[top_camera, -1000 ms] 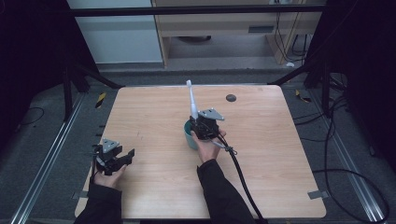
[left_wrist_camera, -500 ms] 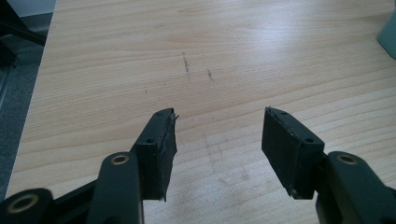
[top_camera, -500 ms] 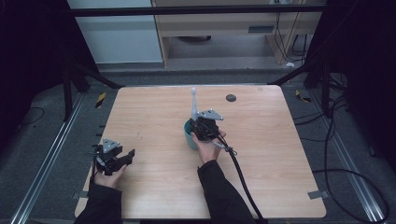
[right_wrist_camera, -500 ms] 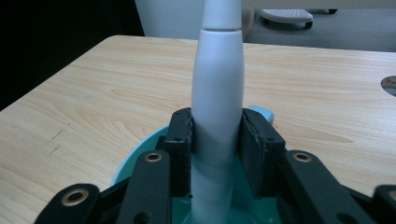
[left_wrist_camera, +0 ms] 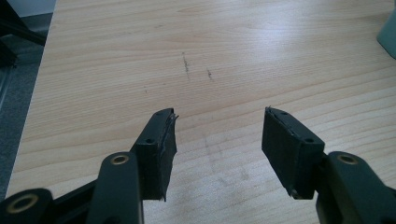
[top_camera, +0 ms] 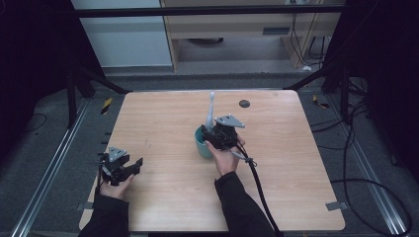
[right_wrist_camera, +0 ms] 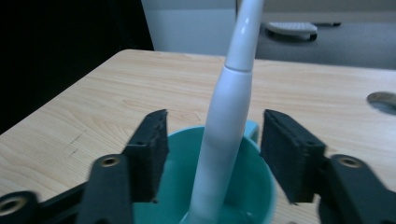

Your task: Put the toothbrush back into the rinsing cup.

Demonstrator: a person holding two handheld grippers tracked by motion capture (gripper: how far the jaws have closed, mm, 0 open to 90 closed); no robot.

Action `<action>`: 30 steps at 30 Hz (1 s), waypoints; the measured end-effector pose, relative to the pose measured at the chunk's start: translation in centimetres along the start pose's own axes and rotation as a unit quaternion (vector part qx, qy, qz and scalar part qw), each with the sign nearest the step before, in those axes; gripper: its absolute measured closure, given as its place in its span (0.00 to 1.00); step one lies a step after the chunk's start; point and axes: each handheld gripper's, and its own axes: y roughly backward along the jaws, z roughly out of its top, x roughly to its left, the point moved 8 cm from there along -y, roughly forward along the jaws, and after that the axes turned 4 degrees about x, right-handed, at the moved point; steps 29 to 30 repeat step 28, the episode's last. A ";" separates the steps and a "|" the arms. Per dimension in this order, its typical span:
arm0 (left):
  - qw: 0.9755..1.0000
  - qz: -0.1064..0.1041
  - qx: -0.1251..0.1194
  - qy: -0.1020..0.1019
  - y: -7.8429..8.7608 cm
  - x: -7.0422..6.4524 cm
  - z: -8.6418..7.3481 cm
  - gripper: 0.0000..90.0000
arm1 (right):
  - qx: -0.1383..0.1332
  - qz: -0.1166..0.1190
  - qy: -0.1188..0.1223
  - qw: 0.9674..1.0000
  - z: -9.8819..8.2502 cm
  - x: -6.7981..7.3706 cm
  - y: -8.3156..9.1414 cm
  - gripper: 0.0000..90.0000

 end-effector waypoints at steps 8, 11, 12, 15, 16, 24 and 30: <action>1.000 -0.004 0.002 -0.001 -0.1 -0.1 -0.1 0.48 | -0.003 -0.003 0.013 1.000 0.0 -2.3 3.5 0.27; 1.000 -0.006 0.003 0.001 0.0 -0.1 -0.1 0.48 | 0.002 -0.015 0.028 1.000 -0.7 -3.5 4.7 0.25; 1.000 -0.005 0.003 0.001 0.0 -0.1 -0.1 0.48 | 0.006 -0.018 0.033 0.999 -0.9 -4.1 5.2 0.23; 1.000 -0.006 0.004 0.003 0.0 -0.1 -0.2 0.47 | 0.012 -0.014 0.027 0.999 -1.8 -5.5 6.3 0.22; 1.000 -0.007 0.004 0.003 0.0 -0.1 -0.2 0.47 | 0.014 -0.012 0.021 1.000 -2.0 -5.8 6.5 0.21; 1.000 -0.013 0.008 0.002 -0.1 -0.2 -0.3 0.46 | 0.035 -0.038 0.011 0.999 -5.4 -10.5 9.0 0.19; 1.000 -0.017 0.010 0.002 -0.2 -0.3 -0.3 0.43 | 0.051 -0.056 0.024 0.997 -6.4 -12.0 9.7 0.19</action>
